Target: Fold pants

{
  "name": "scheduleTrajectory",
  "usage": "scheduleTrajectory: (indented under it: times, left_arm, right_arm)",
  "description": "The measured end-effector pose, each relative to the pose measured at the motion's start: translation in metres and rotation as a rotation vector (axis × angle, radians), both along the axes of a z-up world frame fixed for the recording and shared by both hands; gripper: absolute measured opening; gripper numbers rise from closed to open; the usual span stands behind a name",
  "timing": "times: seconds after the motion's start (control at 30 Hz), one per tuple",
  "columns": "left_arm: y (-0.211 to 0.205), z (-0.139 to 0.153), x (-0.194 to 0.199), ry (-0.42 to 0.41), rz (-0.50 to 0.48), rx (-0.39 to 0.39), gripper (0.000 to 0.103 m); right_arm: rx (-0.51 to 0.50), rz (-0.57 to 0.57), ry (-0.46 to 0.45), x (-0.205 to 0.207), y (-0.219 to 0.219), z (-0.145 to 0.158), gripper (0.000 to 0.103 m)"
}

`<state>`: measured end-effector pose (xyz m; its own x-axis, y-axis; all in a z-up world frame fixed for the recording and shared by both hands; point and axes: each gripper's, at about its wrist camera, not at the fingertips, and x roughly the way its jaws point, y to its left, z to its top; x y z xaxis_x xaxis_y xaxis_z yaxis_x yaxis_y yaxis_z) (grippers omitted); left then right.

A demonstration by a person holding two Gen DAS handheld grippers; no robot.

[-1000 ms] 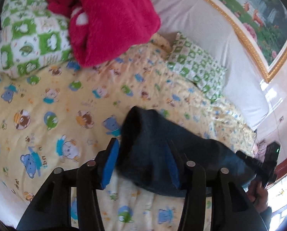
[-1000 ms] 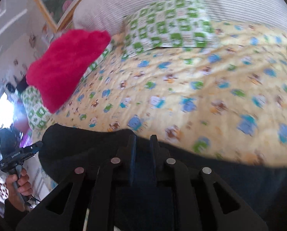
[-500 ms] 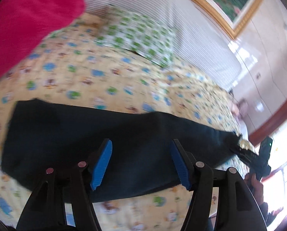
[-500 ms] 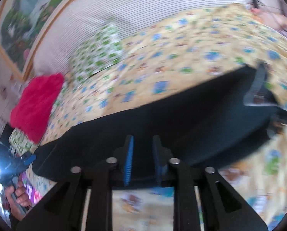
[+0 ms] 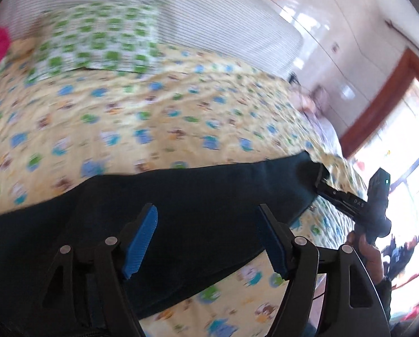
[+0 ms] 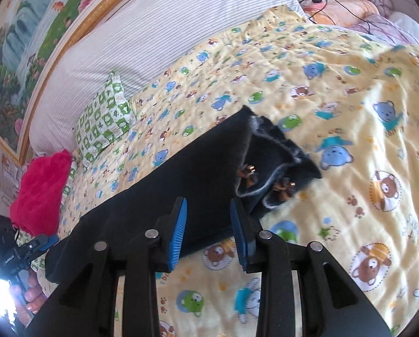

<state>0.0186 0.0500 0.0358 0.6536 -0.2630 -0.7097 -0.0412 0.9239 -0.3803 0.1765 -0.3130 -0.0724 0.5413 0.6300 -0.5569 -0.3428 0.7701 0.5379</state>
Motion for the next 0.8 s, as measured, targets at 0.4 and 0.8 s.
scheduleTrajectory:
  times: [0.4,0.8]
  left_arm:
    - [-0.086,0.007,0.1,0.037,-0.246,0.086,0.076]
    - [-0.154,-0.02,0.188,0.142,-0.424,0.162,0.076]
  right_arm:
    - [0.007,-0.088,0.024,0.009,-0.035,-0.006,0.037]
    - [0.066,-0.112,0.076,0.015,-0.045,-0.014,0.048]
